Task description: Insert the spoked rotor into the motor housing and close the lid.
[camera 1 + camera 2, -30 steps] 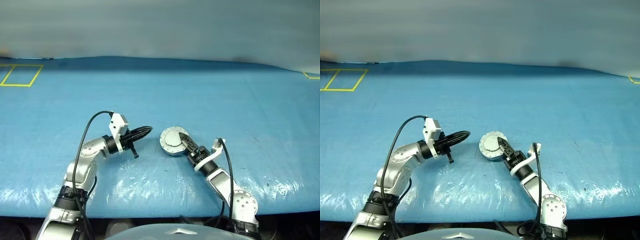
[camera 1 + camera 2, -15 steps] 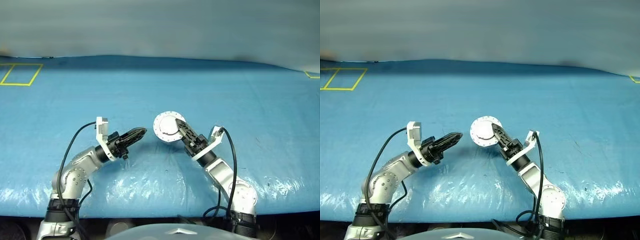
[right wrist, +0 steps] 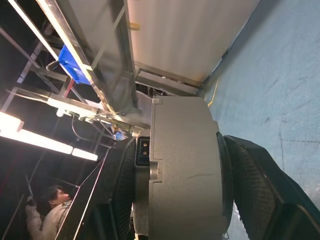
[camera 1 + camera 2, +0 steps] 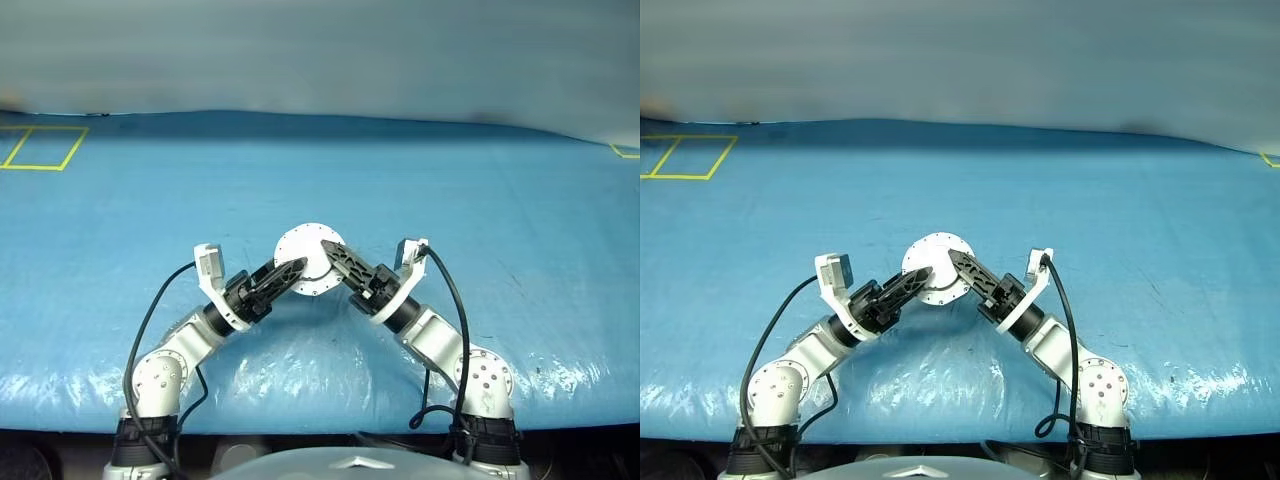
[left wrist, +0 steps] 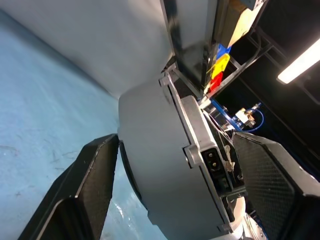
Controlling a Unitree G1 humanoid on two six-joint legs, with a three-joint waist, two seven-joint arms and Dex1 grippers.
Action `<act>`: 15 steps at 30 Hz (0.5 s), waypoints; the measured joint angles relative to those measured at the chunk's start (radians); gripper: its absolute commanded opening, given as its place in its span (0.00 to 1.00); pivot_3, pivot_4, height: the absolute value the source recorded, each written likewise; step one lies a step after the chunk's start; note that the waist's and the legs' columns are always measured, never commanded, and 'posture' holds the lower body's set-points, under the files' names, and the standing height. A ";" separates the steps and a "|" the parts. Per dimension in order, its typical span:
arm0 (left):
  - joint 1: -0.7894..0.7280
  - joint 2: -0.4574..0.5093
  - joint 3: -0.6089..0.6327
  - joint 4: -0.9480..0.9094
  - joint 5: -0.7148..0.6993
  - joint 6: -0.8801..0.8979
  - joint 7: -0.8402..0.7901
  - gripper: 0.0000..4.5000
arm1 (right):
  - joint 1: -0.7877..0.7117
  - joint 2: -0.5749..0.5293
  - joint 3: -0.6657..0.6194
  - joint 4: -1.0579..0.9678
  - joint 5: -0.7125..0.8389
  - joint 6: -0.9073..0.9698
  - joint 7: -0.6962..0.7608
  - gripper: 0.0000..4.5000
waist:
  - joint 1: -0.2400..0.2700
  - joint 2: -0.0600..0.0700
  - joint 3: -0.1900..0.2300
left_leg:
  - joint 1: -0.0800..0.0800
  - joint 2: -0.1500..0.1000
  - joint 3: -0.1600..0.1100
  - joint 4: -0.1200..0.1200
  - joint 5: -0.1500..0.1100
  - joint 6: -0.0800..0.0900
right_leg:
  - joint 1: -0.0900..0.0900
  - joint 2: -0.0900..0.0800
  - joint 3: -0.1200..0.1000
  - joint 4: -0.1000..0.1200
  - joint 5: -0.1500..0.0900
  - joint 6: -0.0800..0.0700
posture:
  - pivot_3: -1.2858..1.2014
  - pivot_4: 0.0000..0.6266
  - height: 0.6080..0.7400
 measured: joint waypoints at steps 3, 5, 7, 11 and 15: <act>-0.025 -0.034 0.000 0.037 0.000 -0.001 0.018 0.87 | -0.014 -0.007 0.001 0.000 0.002 0.001 -0.009 0.54 | 0.001 0.000 0.000 | 0.000 0.000 0.000 0.003 0.000 0.000 | 0.001 0.000 0.000 0.000 0.000 0.000 | 0.52 0.24 1.00; -0.035 -0.054 -0.004 0.048 -0.002 0.007 0.027 0.87 | -0.015 -0.011 0.002 0.000 0.006 0.003 -0.016 0.54 | 0.000 0.000 0.000 | 0.000 0.000 0.000 0.003 0.000 0.000 | 0.001 0.000 0.000 0.000 0.001 0.001 | 0.52 0.24 1.00; -0.045 -0.071 -0.014 0.063 -0.008 0.021 0.038 0.87 | -0.015 -0.015 0.003 0.000 0.009 0.005 -0.027 0.54 | 0.001 0.000 0.000 | 0.000 0.000 0.000 0.004 0.000 0.000 | 0.002 0.000 0.000 0.000 0.002 0.003 | 0.52 0.24 1.00; -0.050 -0.076 -0.036 0.071 -0.009 0.046 0.042 0.87 | -0.016 -0.026 0.004 0.000 0.016 0.005 -0.046 0.54 | -0.001 0.000 0.000 | 0.000 0.000 0.000 0.004 0.000 0.000 | 0.002 0.000 0.000 0.000 0.002 0.003 | 0.52 0.24 1.00; -0.052 -0.080 -0.031 0.082 -0.015 0.059 0.062 0.66 | -0.016 -0.035 0.005 -0.001 0.017 0.003 -0.059 0.54 | 0.000 0.000 0.000 | 0.000 0.000 0.000 0.004 0.000 0.000 | 0.002 0.000 0.001 0.000 0.002 0.003 | 0.52 0.24 1.00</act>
